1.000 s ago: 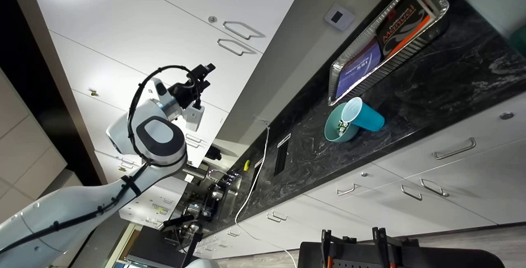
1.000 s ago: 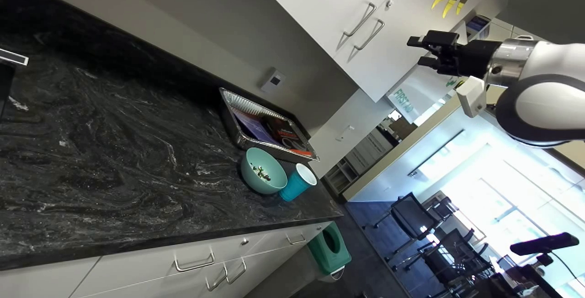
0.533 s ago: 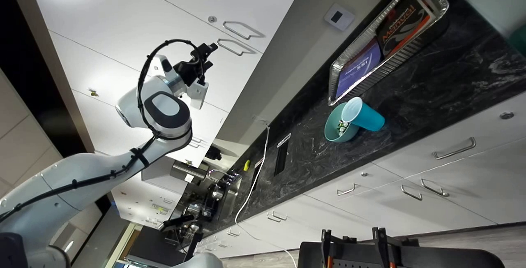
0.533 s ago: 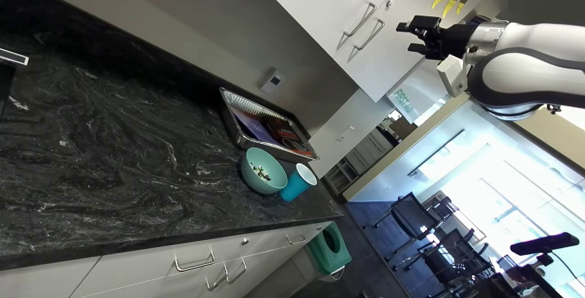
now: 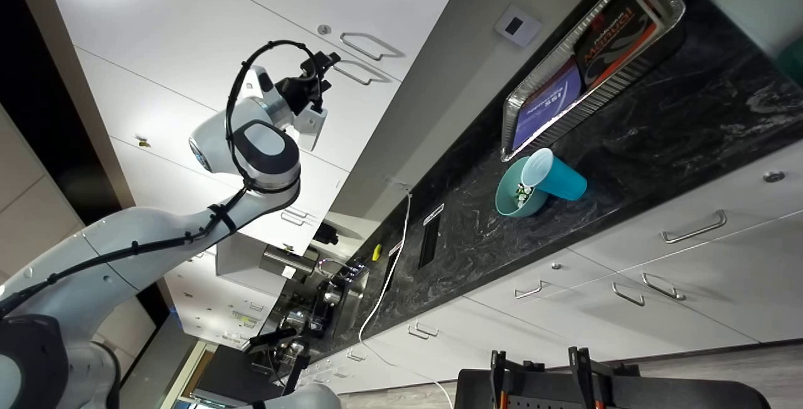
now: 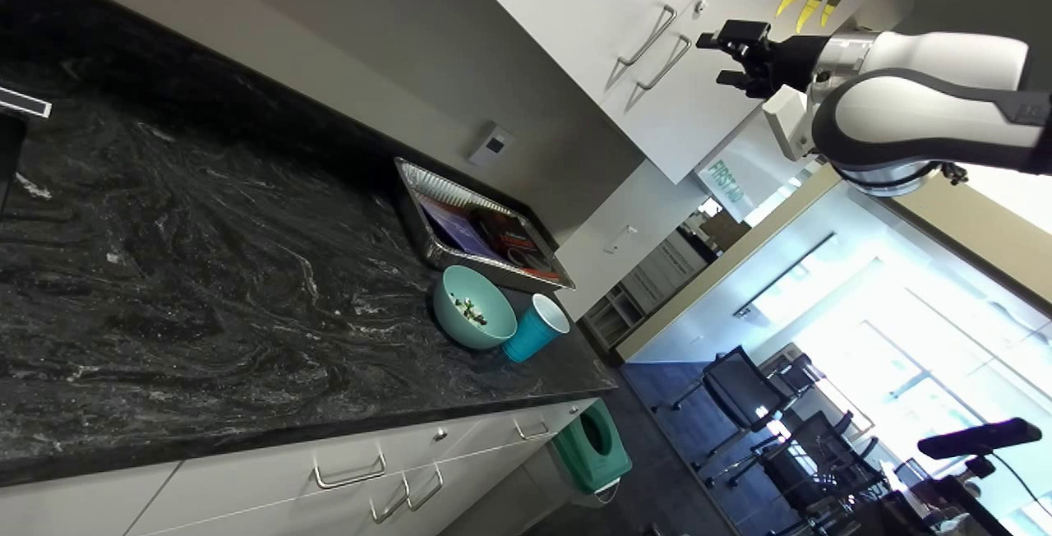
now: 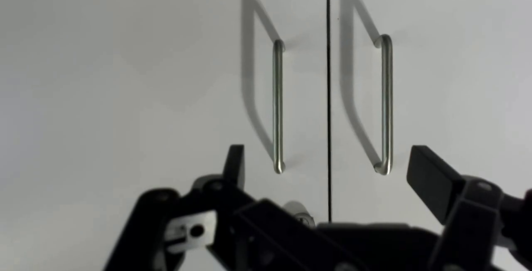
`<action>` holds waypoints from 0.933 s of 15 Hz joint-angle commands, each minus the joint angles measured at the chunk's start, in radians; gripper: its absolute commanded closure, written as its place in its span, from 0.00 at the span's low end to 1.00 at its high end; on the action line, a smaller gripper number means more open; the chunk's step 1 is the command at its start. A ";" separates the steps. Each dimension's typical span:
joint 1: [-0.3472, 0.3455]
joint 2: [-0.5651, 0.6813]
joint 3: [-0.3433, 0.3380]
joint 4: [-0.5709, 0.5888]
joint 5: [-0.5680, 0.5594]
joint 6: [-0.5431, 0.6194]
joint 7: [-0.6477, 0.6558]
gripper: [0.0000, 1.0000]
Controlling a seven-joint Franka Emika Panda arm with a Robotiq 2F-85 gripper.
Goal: Open the top right door of the cabinet.
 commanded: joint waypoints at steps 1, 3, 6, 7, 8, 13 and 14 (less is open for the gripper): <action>0.000 0.000 0.000 0.001 0.000 0.000 0.000 0.00; -0.012 0.013 0.016 0.014 0.003 0.020 0.011 0.00; -0.049 0.023 0.041 0.038 -0.001 0.011 0.022 0.00; -0.066 0.027 0.051 0.044 -0.001 0.011 0.026 0.00; -0.094 0.029 0.069 0.048 -0.005 0.014 0.028 0.00; -0.203 0.068 0.152 0.095 -0.005 0.005 0.033 0.00; -0.213 0.079 0.165 0.104 -0.003 0.002 0.032 0.00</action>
